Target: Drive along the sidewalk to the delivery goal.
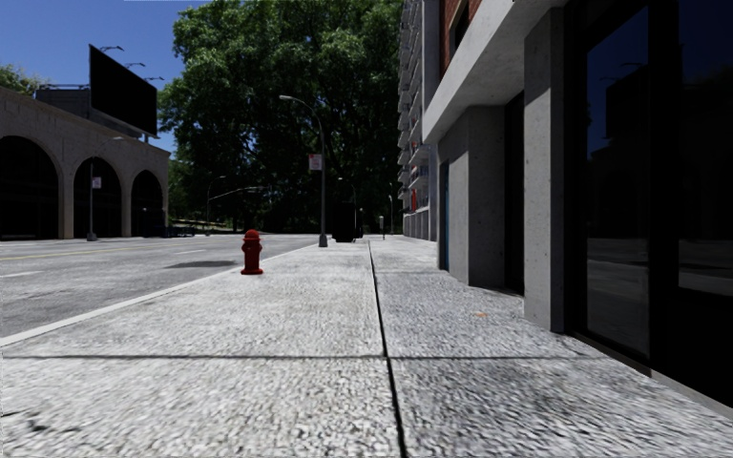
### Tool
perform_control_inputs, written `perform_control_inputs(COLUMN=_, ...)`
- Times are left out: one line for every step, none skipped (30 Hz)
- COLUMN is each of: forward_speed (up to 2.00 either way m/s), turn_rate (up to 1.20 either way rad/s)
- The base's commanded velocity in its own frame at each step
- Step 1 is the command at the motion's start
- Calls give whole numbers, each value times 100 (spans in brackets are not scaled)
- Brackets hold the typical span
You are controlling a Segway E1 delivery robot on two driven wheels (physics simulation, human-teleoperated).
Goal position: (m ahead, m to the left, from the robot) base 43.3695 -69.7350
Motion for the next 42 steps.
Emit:
perform_control_inputs(forward_speed=200, turn_rate=0)
perform_control_inputs(forward_speed=200, turn_rate=0)
perform_control_inputs(forward_speed=200, turn_rate=0)
perform_control_inputs(forward_speed=200, turn_rate=0)
perform_control_inputs(forward_speed=200, turn_rate=0)
perform_control_inputs(forward_speed=200, turn_rate=0)
perform_control_inputs(forward_speed=200, turn_rate=0)
perform_control_inputs(forward_speed=200, turn_rate=0)
perform_control_inputs(forward_speed=200, turn_rate=0)
perform_control_inputs(forward_speed=200, turn_rate=0)
perform_control_inputs(forward_speed=200, turn_rate=0)
perform_control_inputs(forward_speed=200, turn_rate=0)
perform_control_inputs(forward_speed=200, turn_rate=0)
perform_control_inputs(forward_speed=200, turn_rate=0)
perform_control_inputs(forward_speed=200, turn_rate=0)
perform_control_inputs(forward_speed=200, turn_rate=0)
perform_control_inputs(forward_speed=200, turn_rate=0)
perform_control_inputs(forward_speed=200, turn_rate=0)
perform_control_inputs(forward_speed=200, turn_rate=0)
perform_control_inputs(forward_speed=200, turn_rate=0)
perform_control_inputs(forward_speed=200, turn_rate=0)
perform_control_inputs(forward_speed=200, turn_rate=0)
perform_control_inputs(forward_speed=200, turn_rate=0)
perform_control_inputs(forward_speed=200, turn_rate=0)
perform_control_inputs(forward_speed=200, turn_rate=0)
perform_control_inputs(forward_speed=200, turn_rate=0)
perform_control_inputs(forward_speed=200, turn_rate=0)
perform_control_inputs(forward_speed=200, turn_rate=0)
perform_control_inputs(forward_speed=200, turn_rate=0)
perform_control_inputs(forward_speed=200, turn_rate=0)
perform_control_inputs(forward_speed=200, turn_rate=0)
perform_control_inputs(forward_speed=200, turn_rate=0)
perform_control_inputs(forward_speed=200, turn_rate=0)
perform_control_inputs(forward_speed=200, turn_rate=0)
perform_control_inputs(forward_speed=200, turn_rate=0)
perform_control_inputs(forward_speed=200, turn_rate=0)
perform_control_inputs(forward_speed=200, turn_rate=0)
perform_control_inputs(forward_speed=200, turn_rate=0)
perform_control_inputs(forward_speed=200, turn_rate=0)
perform_control_inputs(forward_speed=200, turn_rate=0)
perform_control_inputs(forward_speed=200, turn_rate=0)
perform_control_inputs(forward_speed=200, turn_rate=0)
